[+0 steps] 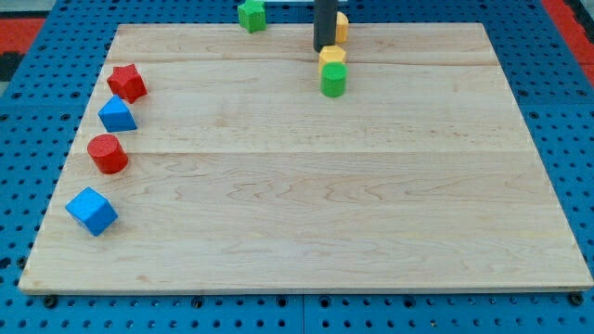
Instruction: Separate the green circle and yellow hexagon from each other
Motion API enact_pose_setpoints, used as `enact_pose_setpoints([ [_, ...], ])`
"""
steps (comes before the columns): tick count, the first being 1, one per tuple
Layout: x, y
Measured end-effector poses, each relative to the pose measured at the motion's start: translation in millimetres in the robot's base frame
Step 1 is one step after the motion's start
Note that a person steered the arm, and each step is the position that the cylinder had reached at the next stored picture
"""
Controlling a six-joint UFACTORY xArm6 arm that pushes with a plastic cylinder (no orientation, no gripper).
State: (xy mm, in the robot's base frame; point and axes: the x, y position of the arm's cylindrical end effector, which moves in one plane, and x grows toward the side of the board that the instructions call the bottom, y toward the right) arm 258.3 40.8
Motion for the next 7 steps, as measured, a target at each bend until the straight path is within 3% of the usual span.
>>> enact_pose_setpoints([
  [2, 7, 23],
  [3, 47, 73],
  [4, 84, 57],
  [5, 65, 2],
  [6, 22, 13],
  [7, 54, 14],
])
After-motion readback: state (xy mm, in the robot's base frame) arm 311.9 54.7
